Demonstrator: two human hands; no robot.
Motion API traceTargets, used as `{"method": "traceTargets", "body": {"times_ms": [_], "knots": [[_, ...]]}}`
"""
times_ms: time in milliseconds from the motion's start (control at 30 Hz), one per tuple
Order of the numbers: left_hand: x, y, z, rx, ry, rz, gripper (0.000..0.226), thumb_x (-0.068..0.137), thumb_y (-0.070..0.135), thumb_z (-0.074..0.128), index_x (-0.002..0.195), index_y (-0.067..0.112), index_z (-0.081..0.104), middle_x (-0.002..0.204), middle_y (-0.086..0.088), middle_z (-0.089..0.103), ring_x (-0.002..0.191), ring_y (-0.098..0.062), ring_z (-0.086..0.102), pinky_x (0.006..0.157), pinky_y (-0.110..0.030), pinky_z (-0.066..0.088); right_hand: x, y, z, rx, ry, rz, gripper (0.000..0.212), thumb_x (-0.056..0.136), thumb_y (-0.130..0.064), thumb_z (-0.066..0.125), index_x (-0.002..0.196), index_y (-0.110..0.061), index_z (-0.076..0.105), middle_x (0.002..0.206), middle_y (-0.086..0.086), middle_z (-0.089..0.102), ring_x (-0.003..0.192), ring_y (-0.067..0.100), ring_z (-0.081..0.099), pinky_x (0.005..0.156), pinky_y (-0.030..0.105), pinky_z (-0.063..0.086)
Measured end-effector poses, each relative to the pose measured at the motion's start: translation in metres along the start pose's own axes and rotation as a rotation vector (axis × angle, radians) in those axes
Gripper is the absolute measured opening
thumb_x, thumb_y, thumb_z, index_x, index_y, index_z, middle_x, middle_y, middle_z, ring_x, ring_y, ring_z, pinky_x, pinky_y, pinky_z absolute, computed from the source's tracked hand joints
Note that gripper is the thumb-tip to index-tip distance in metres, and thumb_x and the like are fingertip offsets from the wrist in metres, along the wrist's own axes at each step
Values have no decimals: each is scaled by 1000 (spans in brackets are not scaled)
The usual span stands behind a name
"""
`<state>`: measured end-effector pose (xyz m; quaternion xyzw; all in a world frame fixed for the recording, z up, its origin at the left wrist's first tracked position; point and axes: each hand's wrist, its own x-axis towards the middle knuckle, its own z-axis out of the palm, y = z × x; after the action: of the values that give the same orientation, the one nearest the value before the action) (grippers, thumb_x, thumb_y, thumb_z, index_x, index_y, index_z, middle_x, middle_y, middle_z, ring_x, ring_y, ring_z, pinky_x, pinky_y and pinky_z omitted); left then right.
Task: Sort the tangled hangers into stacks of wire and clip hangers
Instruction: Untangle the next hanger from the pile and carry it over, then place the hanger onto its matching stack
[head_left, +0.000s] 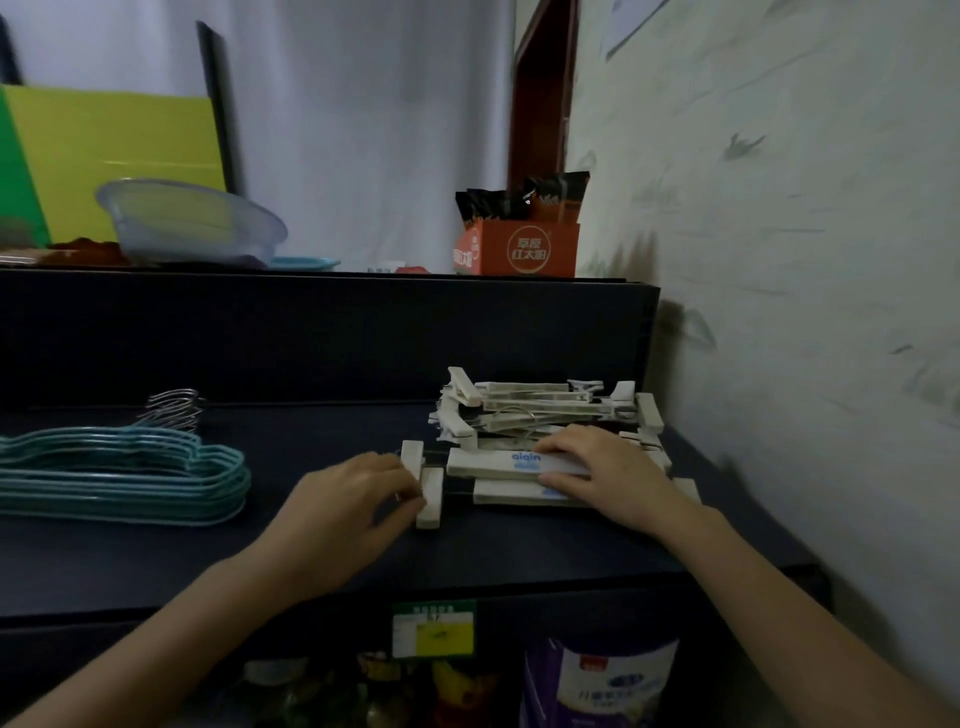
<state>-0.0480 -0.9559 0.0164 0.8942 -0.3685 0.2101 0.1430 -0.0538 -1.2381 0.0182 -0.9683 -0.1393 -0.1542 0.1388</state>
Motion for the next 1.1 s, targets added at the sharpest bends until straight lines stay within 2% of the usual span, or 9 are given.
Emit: {"method": "traceTargets", "body": {"times_ms": [100,200,333,433,567,700,800,967,1100], "knots": [[-9,-13,-3,57,12,-106,19,91,39,48,97,30,63,95,17,57,91,-4,53,70,-26,47,-2,-3,3,-40,41,12,40,86,-46,56,122,-30,52,121,-11,53,110,10,47,85,24,37],[-24,-26,-8,114,5,-184,18,91,37,49,99,29,63,95,15,58,92,-6,55,70,-23,45,-5,-12,1,-42,144,4,42,84,-48,57,121,-28,54,118,-10,55,110,9,47,88,24,38],[-50,-40,-23,183,39,-270,19,91,36,50,97,26,64,93,12,60,88,-10,57,64,-23,40,0,-44,-2,18,238,-83,30,87,-39,57,114,-26,58,112,-9,59,108,9,50,87,24,40],[-73,-52,-42,262,51,-349,19,92,37,47,96,27,63,92,12,61,83,-9,57,56,-21,36,8,-80,0,84,219,-165,23,87,-34,58,109,-26,61,106,-9,60,101,8,54,82,26,45],[-114,-68,-72,326,72,-459,21,92,38,45,96,27,63,94,11,63,84,-9,58,58,-23,43,21,-139,11,117,157,-297,21,90,-35,54,108,-28,60,104,-13,59,93,4,52,78,24,46],[-168,-89,-103,372,47,-569,22,93,42,43,99,29,60,94,13,59,85,-7,55,56,-21,37,32,-206,33,176,80,-401,24,91,-38,52,112,-28,59,108,-12,60,99,6,54,82,27,48],[-204,-103,-121,394,57,-607,23,92,42,44,96,26,61,90,12,57,89,-11,57,59,-22,39,37,-249,53,188,66,-450,25,91,-42,51,113,-31,58,109,-14,59,100,6,54,79,24,47],[-277,-136,-165,434,69,-652,25,92,43,44,102,28,62,101,12,62,93,-9,57,57,-18,36,49,-348,90,251,33,-542,26,91,-42,51,114,-31,57,112,-13,59,102,6,53,79,21,43],[-332,-165,-195,458,69,-698,26,92,44,44,102,29,62,100,13,62,92,-8,57,54,-16,30,56,-425,120,295,-21,-596,27,91,-42,51,115,-31,56,113,-12,59,104,9,53,81,27,46]]}}
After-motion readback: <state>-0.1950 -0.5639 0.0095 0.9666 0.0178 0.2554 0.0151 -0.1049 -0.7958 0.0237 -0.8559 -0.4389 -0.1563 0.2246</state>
